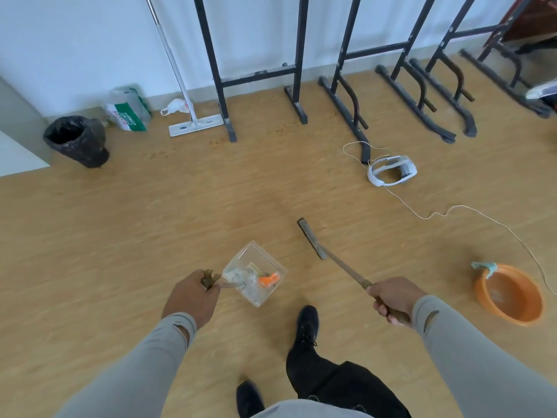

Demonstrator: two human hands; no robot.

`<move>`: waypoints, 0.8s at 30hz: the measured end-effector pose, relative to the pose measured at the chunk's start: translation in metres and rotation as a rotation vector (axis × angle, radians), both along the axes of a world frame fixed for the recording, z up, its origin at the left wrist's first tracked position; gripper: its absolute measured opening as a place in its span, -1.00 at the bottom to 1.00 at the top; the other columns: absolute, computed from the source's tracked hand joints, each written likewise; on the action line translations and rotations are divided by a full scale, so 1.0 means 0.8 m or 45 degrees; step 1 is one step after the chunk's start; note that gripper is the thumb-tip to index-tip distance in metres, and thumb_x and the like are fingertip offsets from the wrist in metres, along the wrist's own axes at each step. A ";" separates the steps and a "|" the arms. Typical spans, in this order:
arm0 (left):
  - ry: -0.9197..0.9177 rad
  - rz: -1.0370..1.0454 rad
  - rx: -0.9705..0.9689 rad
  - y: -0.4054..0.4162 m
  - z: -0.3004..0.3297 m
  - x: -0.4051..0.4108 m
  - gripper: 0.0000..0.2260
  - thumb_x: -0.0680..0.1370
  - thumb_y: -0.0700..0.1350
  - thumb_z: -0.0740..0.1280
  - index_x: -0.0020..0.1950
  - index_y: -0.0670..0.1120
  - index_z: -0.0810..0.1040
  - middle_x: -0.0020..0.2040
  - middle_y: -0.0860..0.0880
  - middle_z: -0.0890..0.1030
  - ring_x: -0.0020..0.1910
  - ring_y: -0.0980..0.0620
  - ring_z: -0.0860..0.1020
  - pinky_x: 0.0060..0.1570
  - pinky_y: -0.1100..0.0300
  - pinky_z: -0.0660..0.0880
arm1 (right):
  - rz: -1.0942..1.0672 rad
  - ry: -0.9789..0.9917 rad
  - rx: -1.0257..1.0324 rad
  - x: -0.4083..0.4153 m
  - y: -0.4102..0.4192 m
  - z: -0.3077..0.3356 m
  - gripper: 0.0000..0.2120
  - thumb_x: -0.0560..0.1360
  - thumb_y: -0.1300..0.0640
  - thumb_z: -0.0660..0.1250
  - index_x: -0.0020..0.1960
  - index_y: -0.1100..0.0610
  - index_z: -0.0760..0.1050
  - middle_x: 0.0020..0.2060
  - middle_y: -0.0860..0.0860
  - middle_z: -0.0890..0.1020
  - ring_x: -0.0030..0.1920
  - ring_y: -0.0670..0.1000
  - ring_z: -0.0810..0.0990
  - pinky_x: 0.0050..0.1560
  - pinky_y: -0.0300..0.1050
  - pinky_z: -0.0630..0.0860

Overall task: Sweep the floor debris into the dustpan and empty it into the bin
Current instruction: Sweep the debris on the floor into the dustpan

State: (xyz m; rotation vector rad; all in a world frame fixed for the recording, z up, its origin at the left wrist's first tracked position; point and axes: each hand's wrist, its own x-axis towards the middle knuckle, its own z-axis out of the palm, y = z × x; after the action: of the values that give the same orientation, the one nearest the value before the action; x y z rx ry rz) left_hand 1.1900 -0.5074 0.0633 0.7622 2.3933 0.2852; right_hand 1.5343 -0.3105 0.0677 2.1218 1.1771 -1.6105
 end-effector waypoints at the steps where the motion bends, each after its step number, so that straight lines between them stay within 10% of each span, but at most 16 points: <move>1: 0.000 0.010 -0.007 0.011 -0.002 0.001 -0.83 0.61 0.04 0.33 -0.10 -0.02 0.49 -0.27 -0.04 0.60 -0.33 -0.06 0.58 -0.37 0.14 0.46 | -0.003 -0.002 -0.004 0.000 0.017 -0.002 -0.79 0.62 0.16 0.28 0.15 0.28 0.55 -0.44 0.11 0.51 -0.56 0.00 0.37 -0.55 -0.25 0.33; 16: -0.106 -0.088 -0.167 0.169 -0.079 0.020 -0.83 0.62 0.07 0.30 -0.05 -0.01 0.50 -0.25 -0.03 0.61 -0.28 -0.06 0.59 -0.23 0.05 0.57 | 0.099 -0.235 -0.003 0.002 0.227 -0.065 -0.77 0.64 0.18 0.20 0.18 0.31 0.50 -0.45 0.13 0.48 -0.59 0.02 0.36 -0.51 -0.22 0.32; 24: -0.110 -0.241 -0.241 0.232 -0.113 -0.005 -0.86 0.63 0.03 0.29 -0.06 0.00 0.47 -0.21 0.02 0.56 -0.26 0.00 0.53 -0.29 0.11 0.41 | 0.659 -0.270 -0.200 -0.035 0.140 -0.121 -0.74 0.54 0.24 0.20 0.18 0.28 0.52 -0.31 0.13 0.62 -0.35 0.10 0.59 -0.40 -0.13 0.50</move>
State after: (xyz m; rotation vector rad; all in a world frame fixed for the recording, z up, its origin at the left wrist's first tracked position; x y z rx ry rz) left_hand 1.1862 -0.3220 -0.0268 0.8613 2.2101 0.0135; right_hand 1.5061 -0.1981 -0.0294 1.6584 1.3356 -1.1734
